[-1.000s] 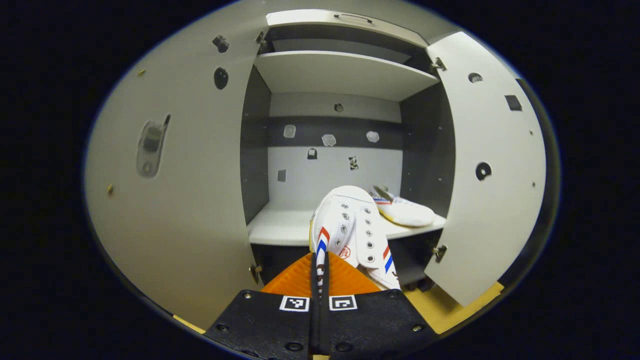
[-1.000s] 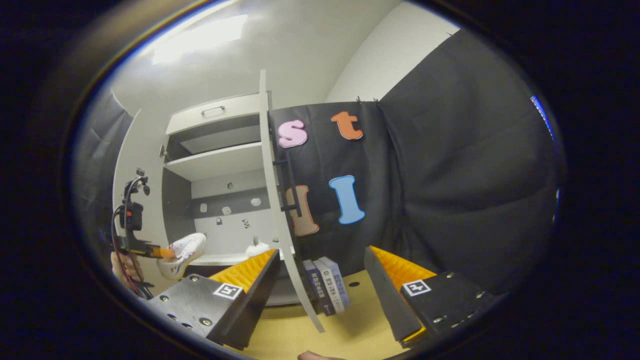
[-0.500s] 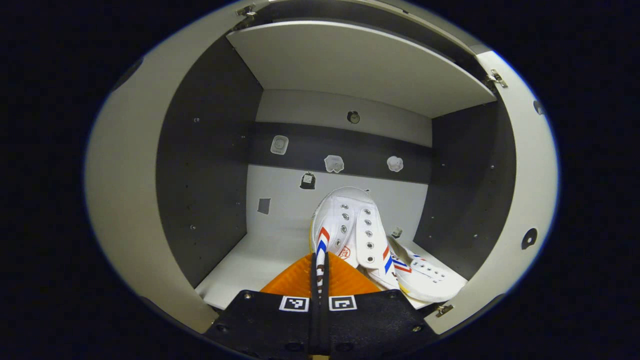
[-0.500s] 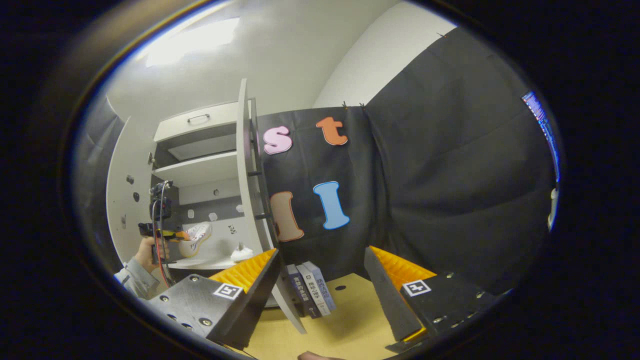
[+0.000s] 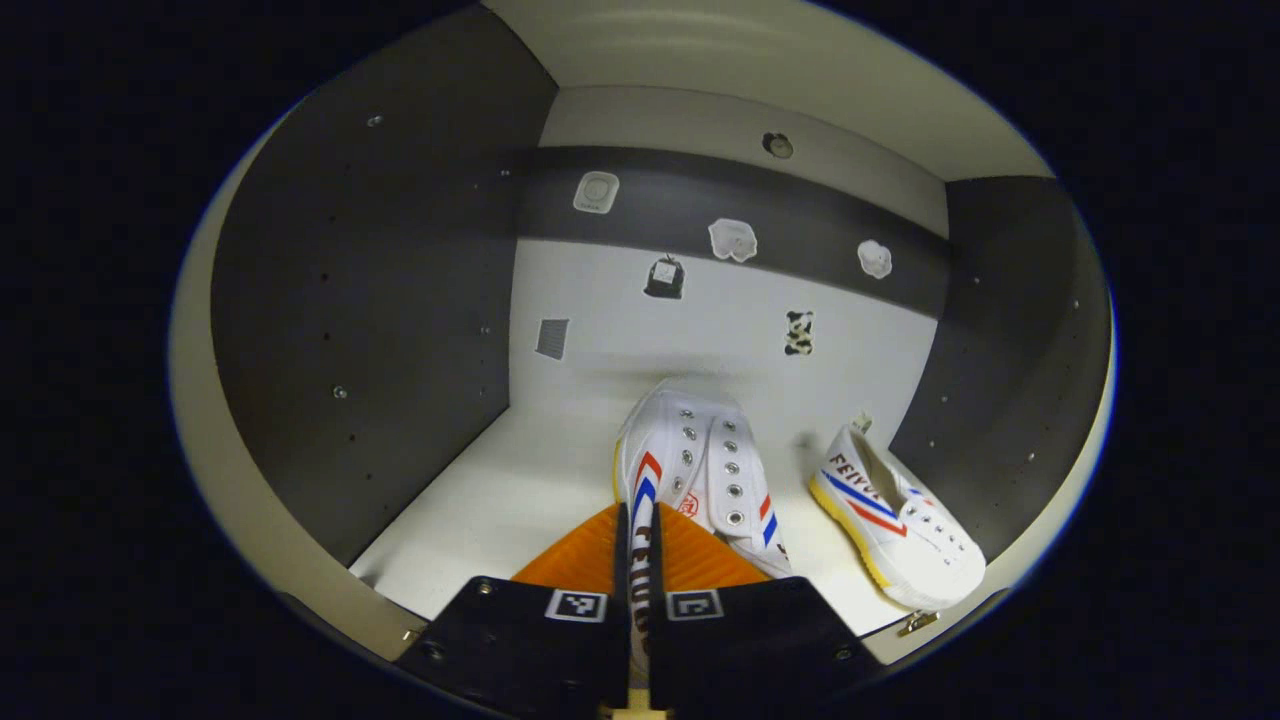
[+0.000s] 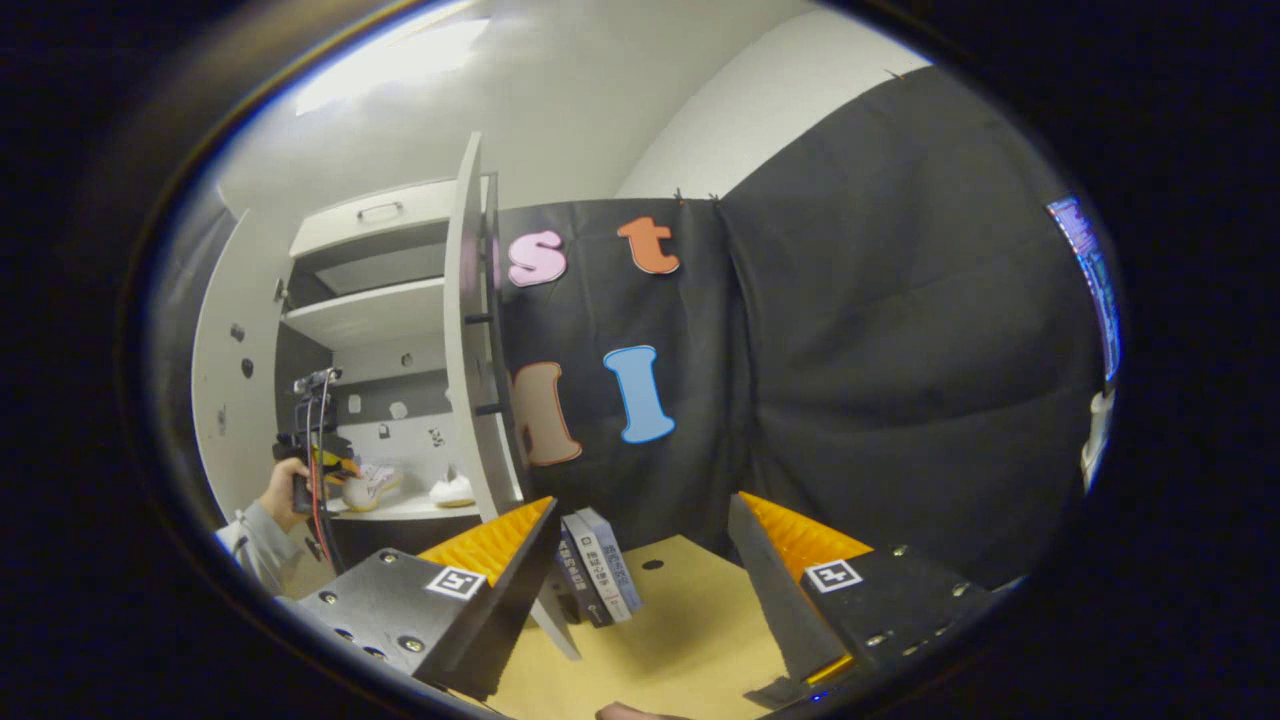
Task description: Grab one shoe with the right hand and put it into the shoe cabinet, grab the other shoe with the left hand and put it into the shoe cabinet; then close the right door with the right hand and the left door with the left hand.
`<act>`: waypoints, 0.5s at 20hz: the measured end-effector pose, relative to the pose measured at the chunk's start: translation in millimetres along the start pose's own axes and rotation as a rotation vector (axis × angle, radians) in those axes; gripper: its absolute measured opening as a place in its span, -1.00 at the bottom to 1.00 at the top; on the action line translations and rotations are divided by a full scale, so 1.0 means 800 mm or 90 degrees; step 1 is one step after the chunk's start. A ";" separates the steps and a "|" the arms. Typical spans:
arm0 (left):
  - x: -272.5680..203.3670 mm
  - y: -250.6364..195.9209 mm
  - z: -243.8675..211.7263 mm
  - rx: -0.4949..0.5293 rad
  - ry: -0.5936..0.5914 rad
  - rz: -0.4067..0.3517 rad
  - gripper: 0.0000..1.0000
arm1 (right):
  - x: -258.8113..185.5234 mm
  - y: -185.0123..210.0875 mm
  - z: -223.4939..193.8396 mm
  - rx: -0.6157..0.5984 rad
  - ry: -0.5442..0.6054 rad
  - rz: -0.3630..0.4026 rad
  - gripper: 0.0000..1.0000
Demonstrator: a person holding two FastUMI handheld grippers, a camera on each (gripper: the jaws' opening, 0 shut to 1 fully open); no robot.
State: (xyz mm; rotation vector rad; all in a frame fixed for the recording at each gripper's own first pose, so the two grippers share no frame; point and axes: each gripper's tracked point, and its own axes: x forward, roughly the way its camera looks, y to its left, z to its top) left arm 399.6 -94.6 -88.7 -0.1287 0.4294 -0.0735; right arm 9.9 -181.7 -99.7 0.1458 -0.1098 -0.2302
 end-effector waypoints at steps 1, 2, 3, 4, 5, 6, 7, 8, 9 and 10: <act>-0.005 -0.012 0.014 0.000 -0.031 -0.022 -0.70 | 0.006 -0.001 0.003 -0.013 0.001 -0.003 0.93; -0.010 -0.016 0.036 0.006 -0.063 -0.032 -0.40 | 0.010 -0.002 0.006 -0.023 0.002 -0.003 0.93; -0.019 -0.012 0.046 0.016 -0.091 -0.025 -0.23 | 0.016 -0.004 0.011 -0.033 0.004 0.001 0.94; -0.032 -0.011 0.049 0.025 -0.096 -0.016 0.35 | 0.025 -0.007 0.016 -0.038 0.008 0.006 1.00; -0.047 -0.012 0.052 0.036 -0.100 -0.013 0.48 | 0.033 -0.009 0.020 -0.044 0.014 0.009 1.00; -0.064 -0.014 0.054 0.049 -0.102 -0.008 0.48 | 0.045 -0.011 0.025 -0.057 0.022 0.015 1.00; -0.083 -0.012 0.057 0.060 -0.113 0.001 0.48 | 0.055 -0.013 0.031 -0.073 0.023 0.023 0.99; -0.103 -0.015 0.051 0.065 -0.108 -0.004 0.51 | 0.072 -0.018 0.037 -0.096 0.027 0.025 1.00; -0.125 -0.028 0.051 0.077 -0.121 -0.036 0.55 | 0.086 -0.023 0.047 -0.110 0.026 0.024 1.00; -0.151 -0.034 0.050 0.081 -0.138 -0.050 0.56 | 0.098 -0.026 0.057 -0.118 0.028 0.021 0.99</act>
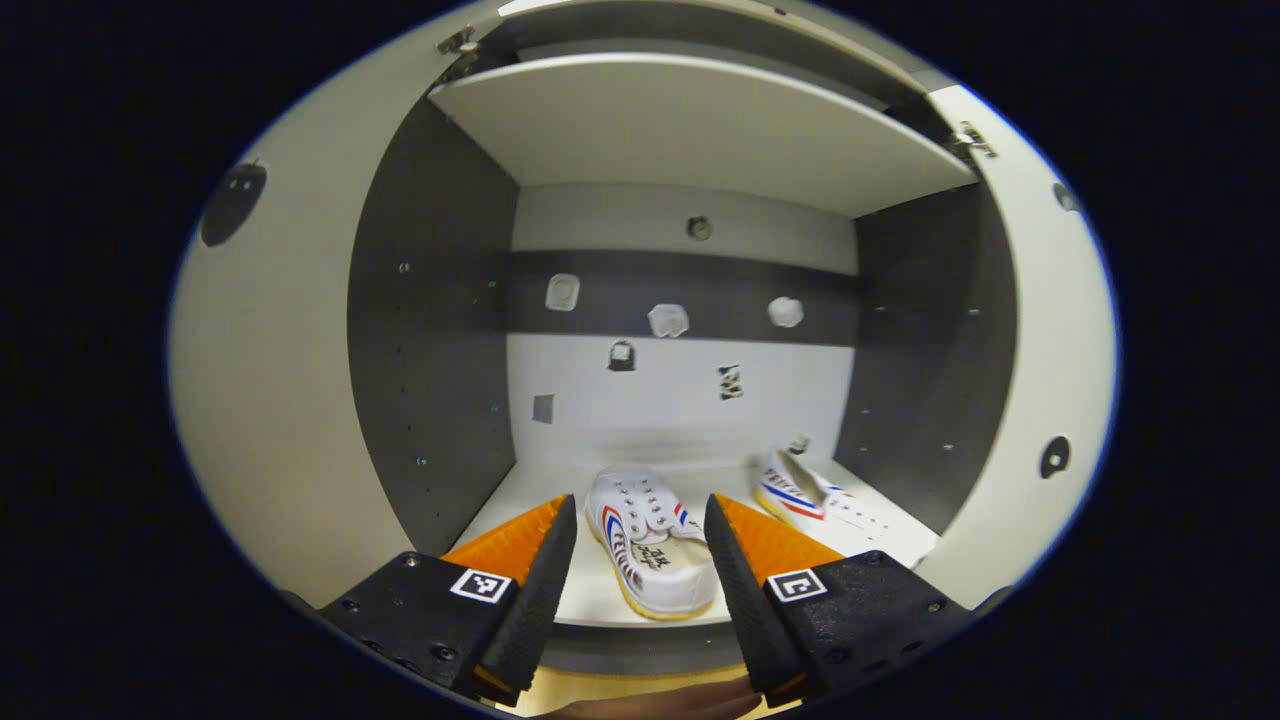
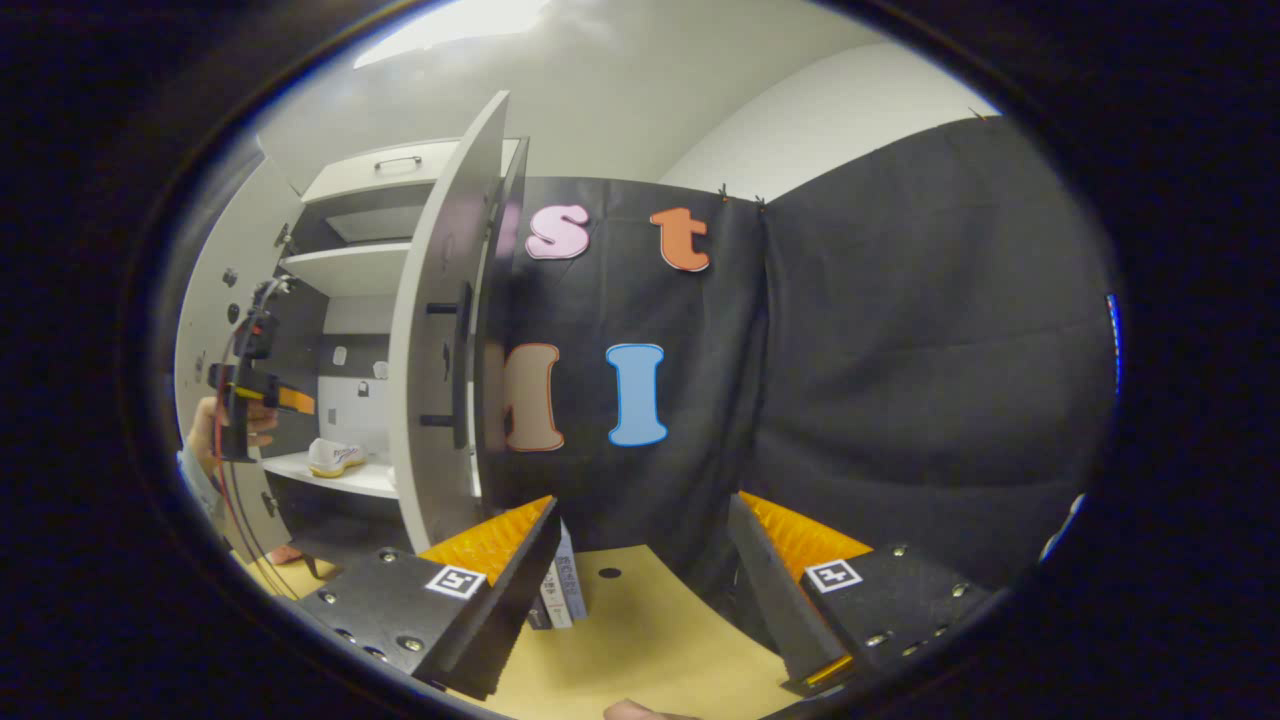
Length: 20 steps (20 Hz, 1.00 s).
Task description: Grab one shoe with the right hand and put it into the shoe cabinet, grab the other shoe with the left hand and put it into the shoe cabinet; then close the right door with the right hand and the left door with the left hand.
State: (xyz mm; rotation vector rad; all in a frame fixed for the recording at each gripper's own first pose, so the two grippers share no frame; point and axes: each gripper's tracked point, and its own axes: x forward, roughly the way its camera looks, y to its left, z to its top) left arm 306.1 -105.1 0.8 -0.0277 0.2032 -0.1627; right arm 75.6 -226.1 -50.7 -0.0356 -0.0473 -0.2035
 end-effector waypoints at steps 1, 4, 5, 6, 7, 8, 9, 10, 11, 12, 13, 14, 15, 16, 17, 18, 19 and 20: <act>-0.025 0.003 0.008 0.012 -0.022 0.001 0.55 | 0.009 -0.002 0.009 -0.004 0.000 0.005 0.93; -0.106 0.001 0.018 0.033 -0.079 -0.005 0.58 | 0.034 0.010 0.030 -0.004 0.000 0.039 1.00; -0.135 0.002 0.013 0.038 -0.088 -0.010 0.62 | 0.039 0.012 0.036 -0.006 0.000 0.050 1.00; -0.162 0.002 0.005 0.043 -0.089 -0.014 0.82 | 0.043 0.013 0.038 -0.005 0.003 0.058 1.00; -0.191 0.005 -0.003 0.043 -0.092 -0.016 0.86 | 0.046 0.015 0.041 0.000 0.004 0.063 1.00; -0.218 0.011 -0.013 0.045 -0.090 -0.013 0.90 | 0.053 0.019 0.044 0.005 0.006 0.070 1.00; -0.241 0.014 -0.021 0.043 -0.093 -0.018 0.91 | 0.059 0.025 0.046 0.008 0.006 0.082 1.00; -0.267 0.020 -0.030 0.037 -0.092 -0.025 0.92 | 0.064 0.029 0.047 0.010 0.008 0.094 0.94; -0.291 0.023 -0.037 0.028 -0.095 -0.031 0.99 | 0.070 0.034 0.048 0.014 0.013 0.104 1.00; -0.316 0.030 -0.044 0.020 -0.094 -0.037 0.99 | 0.075 0.038 0.045 0.016 0.024 0.115 1.00; -0.339 0.035 -0.047 0.016 -0.098 -0.046 0.93 | 0.082 0.042 0.043 0.020 0.032 0.120 1.00; -0.363 0.043 -0.050 0.014 -0.107 -0.049 0.93 | 0.092 0.047 0.041 0.020 0.042 0.126 1.00; -0.382 0.053 -0.053 0.013 -0.106 -0.048 0.92 | 0.099 0.050 0.039 0.015 0.052 0.128 1.00; -0.400 0.064 -0.061 0.006 -0.105 -0.046 0.92 | 0.111 0.053 0.034 0.006 0.065 0.124 1.00; -0.415 0.072 -0.071 0.002 -0.094 -0.046 0.96 | 0.118 0.060 0.030 0.000 0.075 0.129 1.00; -0.429 0.080 -0.077 -0.006 -0.091 -0.050 0.94 | 0.125 0.069 0.025 -0.001 0.089 0.132 1.00; -0.437 0.088 -0.085 -0.011 -0.081 -0.052 0.94 | 0.132 0.081 0.022 0.004 0.101 0.141 1.00; -0.445 0.100 -0.091 -0.019 -0.080 -0.054 0.91 | 0.137 0.094 0.023 0.013 0.107 0.155 1.00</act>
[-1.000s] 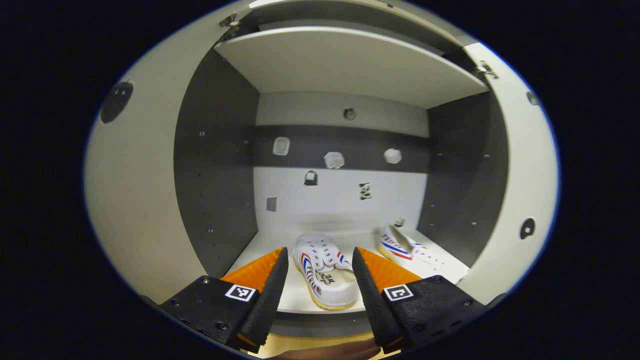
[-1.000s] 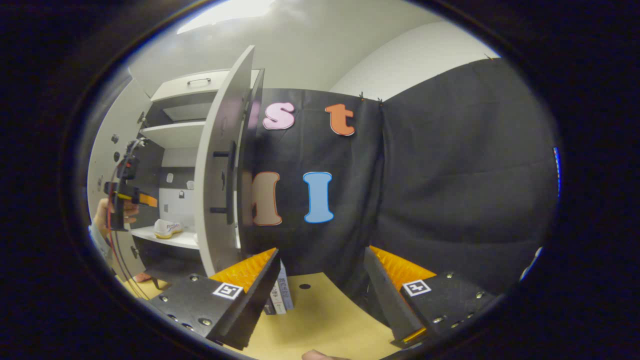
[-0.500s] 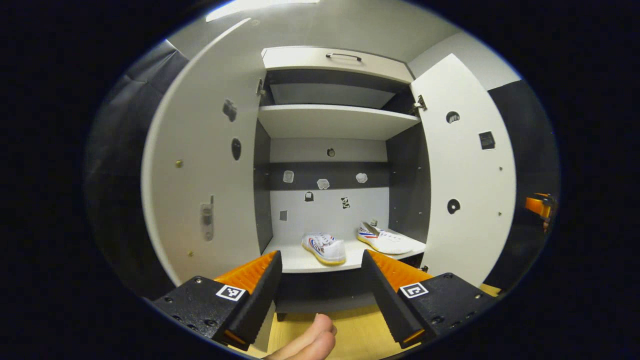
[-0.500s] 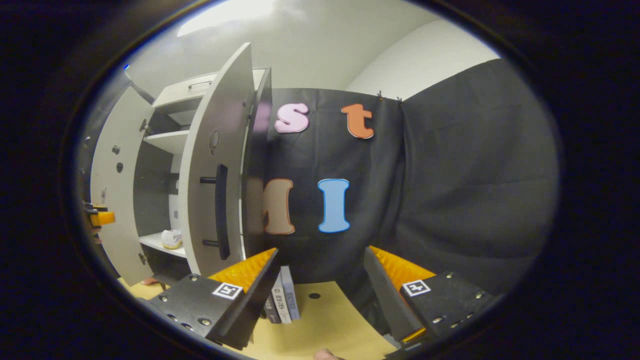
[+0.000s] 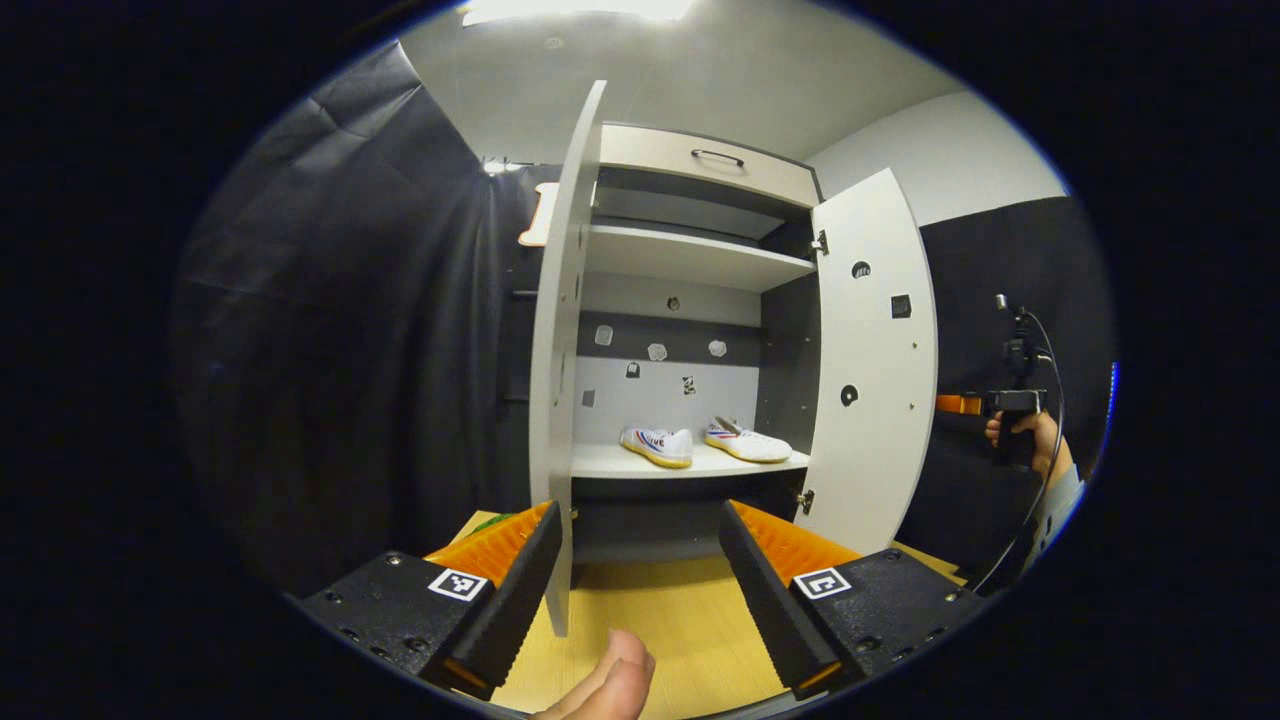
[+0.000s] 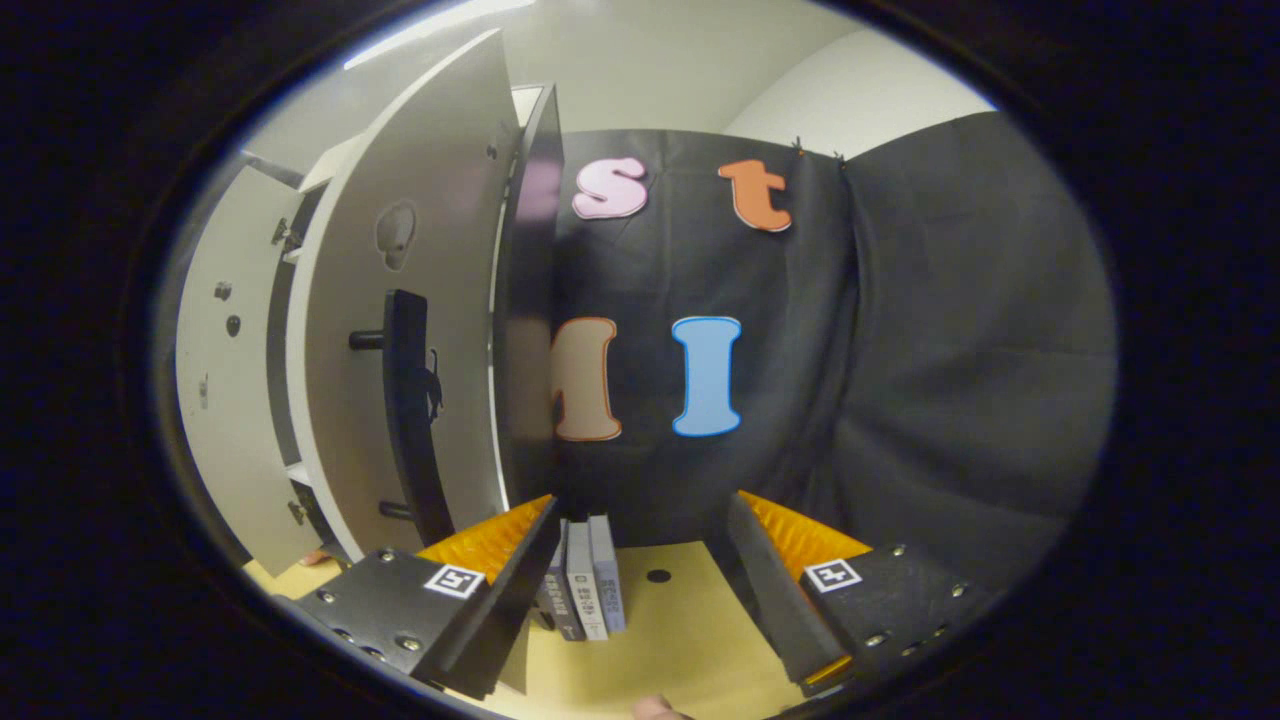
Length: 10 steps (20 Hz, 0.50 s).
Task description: Grab one shoe with the right hand and put it into the shoe cabinet, grab the other shoe with the left hand and put it into the shoe cabinet; then close the right door with the right hand and the left door with the left hand.
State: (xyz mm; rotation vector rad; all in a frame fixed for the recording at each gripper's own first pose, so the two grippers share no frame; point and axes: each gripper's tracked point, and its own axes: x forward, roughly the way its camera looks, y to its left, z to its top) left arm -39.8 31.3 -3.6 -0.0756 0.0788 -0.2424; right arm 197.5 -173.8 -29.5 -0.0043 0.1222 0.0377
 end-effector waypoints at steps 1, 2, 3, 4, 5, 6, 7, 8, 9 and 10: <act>-0.005 0.009 -0.007 -0.010 0.007 0.000 0.91 | 0.007 0.012 0.002 0.006 0.005 0.011 1.00; -0.009 0.021 -0.012 -0.011 0.010 0.002 0.92 | 0.011 0.022 0.004 0.007 0.004 0.024 1.00; -0.013 0.037 -0.019 -0.010 0.016 0.011 0.91 | 0.016 0.036 0.008 0.007 0.001 0.038 1.00; -0.017 0.053 -0.021 -0.007 0.017 0.025 0.90 | 0.010 0.036 0.011 -0.006 -0.003 0.033 1.00; -0.020 0.067 -0.020 -0.007 0.013 0.036 0.90 | 0.008 0.041 0.013 -0.009 -0.004 0.034 0.89; -0.023 0.076 -0.018 -0.011 0.011 0.043 0.87 | 0.008 0.050 0.010 0.003 0.002 0.041 0.82; -0.026 0.084 -0.016 -0.015 0.008 0.045 0.92 | 0.009 0.061 0.008 0.004 0.004 0.050 0.85; -0.029 0.089 -0.012 -0.019 0.003 0.044 0.92 | 0.008 0.076 0.009 0.000 0.005 0.060 0.88; -0.030 0.096 -0.011 -0.024 0.001 0.046 0.92 | 0.006 0.093 0.009 -0.004 0.007 0.070 0.88; -0.032 0.102 -0.009 -0.028 -0.003 0.050 0.92 | 0.005 0.113 0.009 -0.007 0.010 0.081 0.88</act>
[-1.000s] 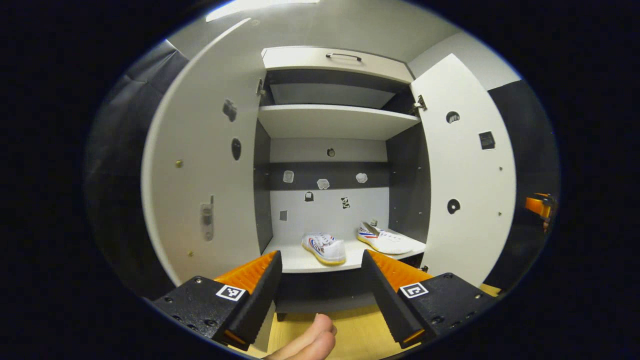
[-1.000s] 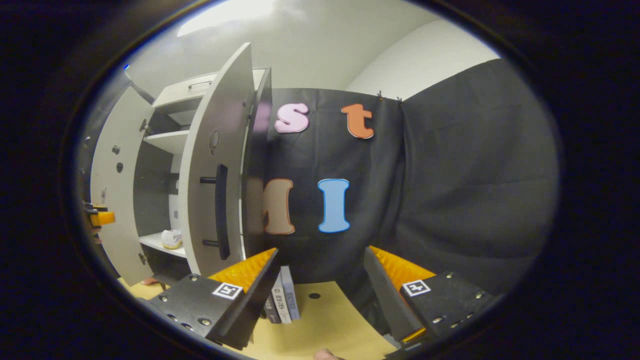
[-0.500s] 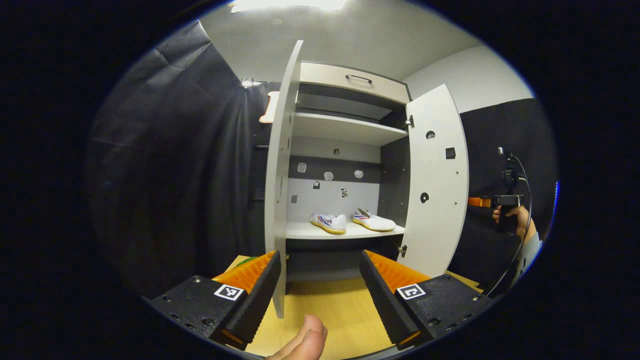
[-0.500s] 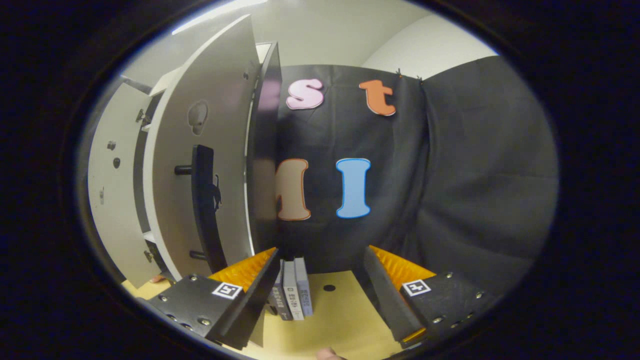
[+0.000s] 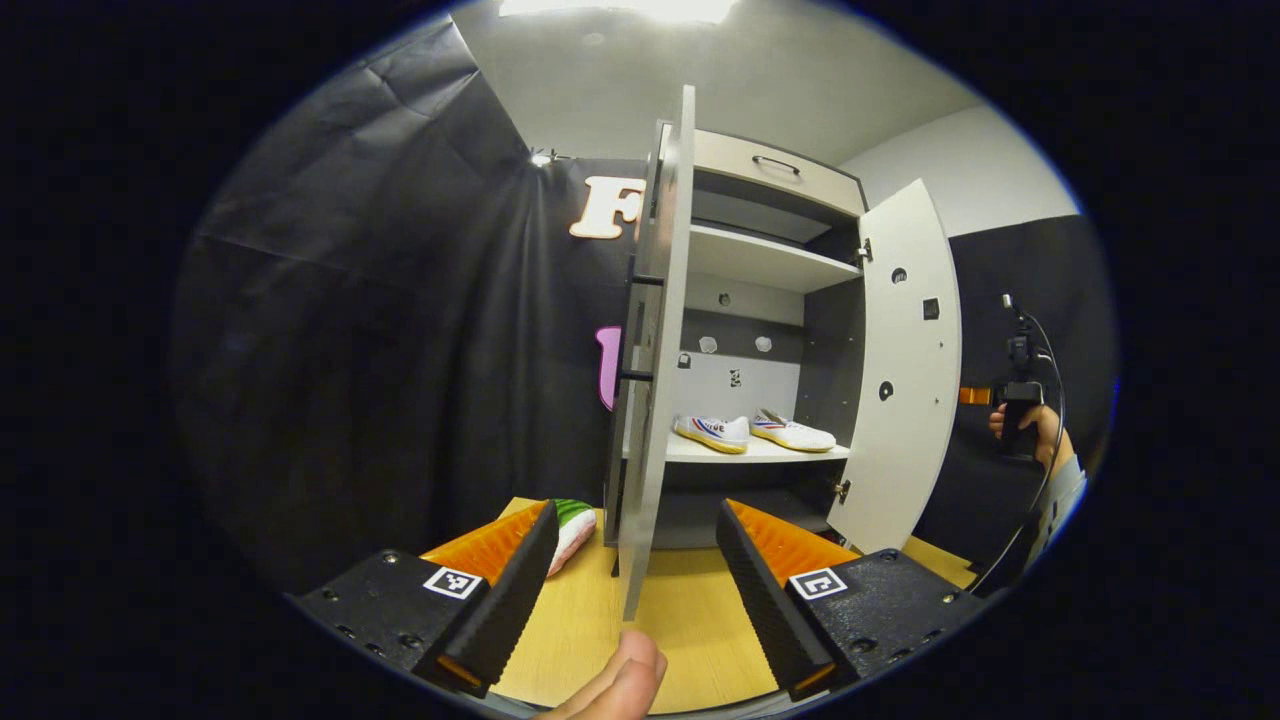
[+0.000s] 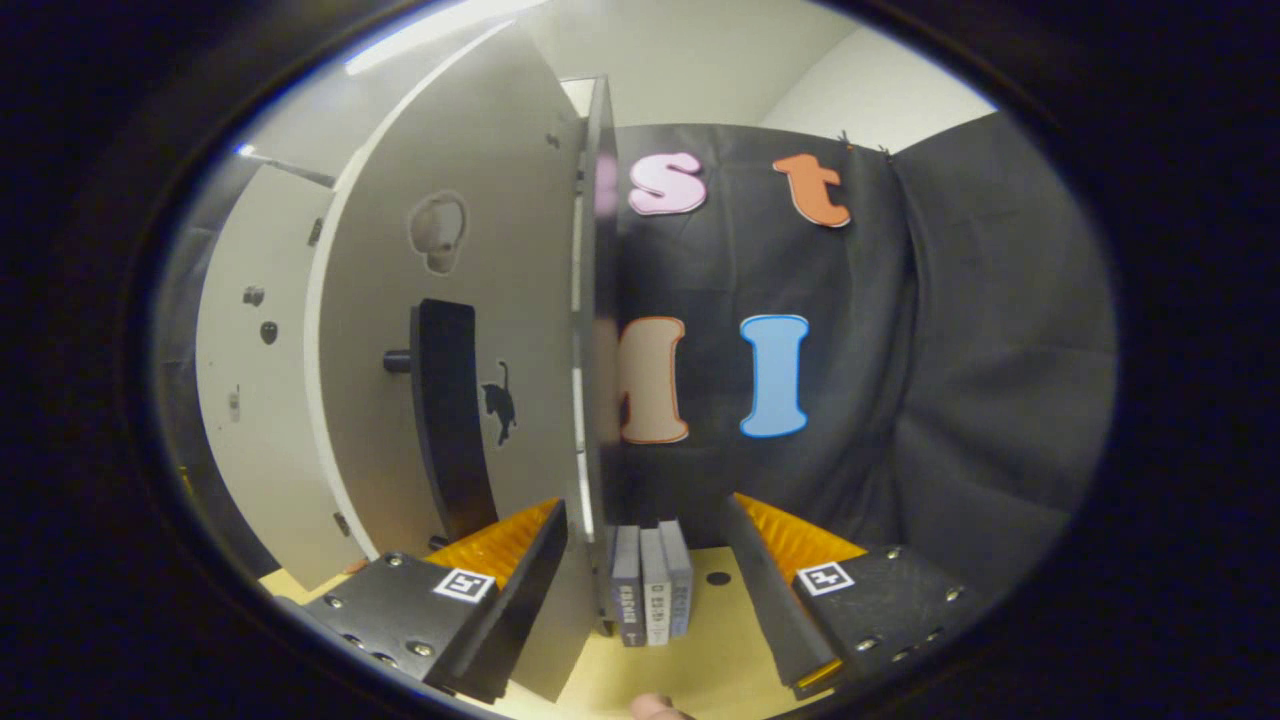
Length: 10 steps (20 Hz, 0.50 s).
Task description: Grab one shoe with the right hand and put it into the shoe cabinet, grab the other shoe with the left hand and put it into the shoe cabinet; then close the right door with the right hand and the left door with the left hand.
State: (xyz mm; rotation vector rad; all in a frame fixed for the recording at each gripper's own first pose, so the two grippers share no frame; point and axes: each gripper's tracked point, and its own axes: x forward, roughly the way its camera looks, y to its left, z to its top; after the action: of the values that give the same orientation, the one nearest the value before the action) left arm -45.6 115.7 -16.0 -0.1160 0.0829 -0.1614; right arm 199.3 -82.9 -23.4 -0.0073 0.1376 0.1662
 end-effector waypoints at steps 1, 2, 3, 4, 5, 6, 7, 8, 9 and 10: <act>0.000 0.006 0.003 -0.002 -0.004 0.005 0.92 | 0.001 0.021 -0.002 -0.001 0.005 0.009 0.88; -0.002 0.014 0.005 -0.003 -0.006 0.012 0.92 | 0.002 0.042 -0.003 -0.002 0.008 0.014 0.82; -0.004 0.019 0.004 -0.003 -0.009 0.018 0.92 | 0.004 0.063 -0.003 0.004 0.009 0.016 0.88; -0.002 0.023 0.004 -0.002 -0.011 0.021 0.99 | 0.008 0.088 0.000 0.011 0.007 0.023 0.82; -0.001 0.028 0.005 -0.002 -0.011 0.026 0.99 | 0.011 0.115 0.001 0.007 0.001 0.042 0.82; 0.004 0.034 0.005 -0.001 -0.010 0.032 0.92 | 0.009 0.143 0.003 0.009 -0.001 0.066 0.89; 0.010 0.043 0.003 0.000 -0.007 0.040 0.91 | 0.007 0.163 0.000 0.018 0.001 0.070 0.94; 0.013 0.051 0.003 -0.001 -0.004 0.046 0.92 | -0.001 0.176 0.003 0.029 -0.007 0.068 0.92; 0.017 0.056 0.004 0.000 -0.001 0.048 0.92 | -0.009 0.186 0.008 0.045 -0.016 0.074 0.92; 0.022 0.061 0.007 -0.003 0.000 0.049 0.92 | -0.017 0.197 0.010 0.063 -0.024 0.085 0.92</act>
State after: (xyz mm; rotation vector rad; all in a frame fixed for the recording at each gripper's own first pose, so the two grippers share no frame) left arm -19.9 161.4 -18.0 -0.1171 0.0874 -0.0847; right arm 161.1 70.4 -13.0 0.1033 0.1083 0.2919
